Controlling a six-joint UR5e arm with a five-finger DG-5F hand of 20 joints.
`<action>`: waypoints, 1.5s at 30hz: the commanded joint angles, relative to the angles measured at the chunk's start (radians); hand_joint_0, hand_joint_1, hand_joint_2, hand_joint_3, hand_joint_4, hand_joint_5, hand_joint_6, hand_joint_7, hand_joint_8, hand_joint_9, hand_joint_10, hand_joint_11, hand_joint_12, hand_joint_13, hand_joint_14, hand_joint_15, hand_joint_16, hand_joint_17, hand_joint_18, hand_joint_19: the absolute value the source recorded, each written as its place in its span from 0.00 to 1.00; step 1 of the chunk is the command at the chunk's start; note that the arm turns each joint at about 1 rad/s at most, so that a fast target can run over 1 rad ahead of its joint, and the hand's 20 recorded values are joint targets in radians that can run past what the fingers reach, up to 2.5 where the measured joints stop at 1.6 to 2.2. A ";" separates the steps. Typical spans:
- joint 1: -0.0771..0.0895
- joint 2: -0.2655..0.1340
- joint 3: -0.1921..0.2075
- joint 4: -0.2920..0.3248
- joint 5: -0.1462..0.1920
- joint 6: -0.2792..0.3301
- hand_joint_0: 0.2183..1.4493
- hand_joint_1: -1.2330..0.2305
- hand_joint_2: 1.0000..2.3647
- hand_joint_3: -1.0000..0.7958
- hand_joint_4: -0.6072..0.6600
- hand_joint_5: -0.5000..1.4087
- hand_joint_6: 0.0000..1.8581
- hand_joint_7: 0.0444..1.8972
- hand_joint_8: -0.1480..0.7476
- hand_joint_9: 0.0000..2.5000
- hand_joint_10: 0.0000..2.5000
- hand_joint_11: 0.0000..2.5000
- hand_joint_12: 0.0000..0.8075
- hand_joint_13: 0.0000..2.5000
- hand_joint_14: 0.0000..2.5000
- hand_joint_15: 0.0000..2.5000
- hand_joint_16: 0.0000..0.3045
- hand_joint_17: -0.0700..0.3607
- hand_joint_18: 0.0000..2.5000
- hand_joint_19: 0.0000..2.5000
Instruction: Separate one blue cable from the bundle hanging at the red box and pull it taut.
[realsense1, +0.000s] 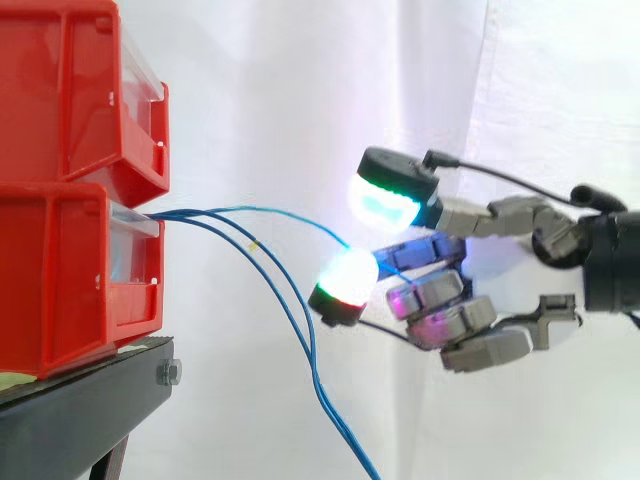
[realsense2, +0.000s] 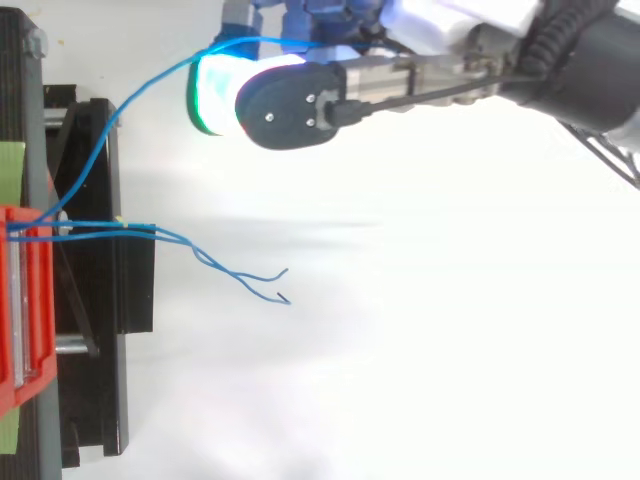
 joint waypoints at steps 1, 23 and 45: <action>0.007 -0.043 0.001 0.062 0.009 0.001 0.23 0.44 0.00 0.28 0.62 0.14 0.37 0.56 0.52 0.12 1.00 1.00 0.51 0.32 1.00 0.83 0.14 0.38 0.62 0.84; 0.018 -0.065 0.001 0.091 0.025 -0.006 0.21 0.48 0.00 0.28 0.63 0.14 0.35 0.58 0.53 0.09 1.00 0.96 0.50 0.29 1.00 0.78 0.15 0.40 0.57 0.79; 0.009 -0.075 0.071 0.036 0.022 0.003 0.20 0.53 0.00 0.28 0.63 0.14 0.31 0.64 0.54 0.06 1.00 0.82 0.50 0.27 1.00 0.69 0.16 0.41 0.55 0.78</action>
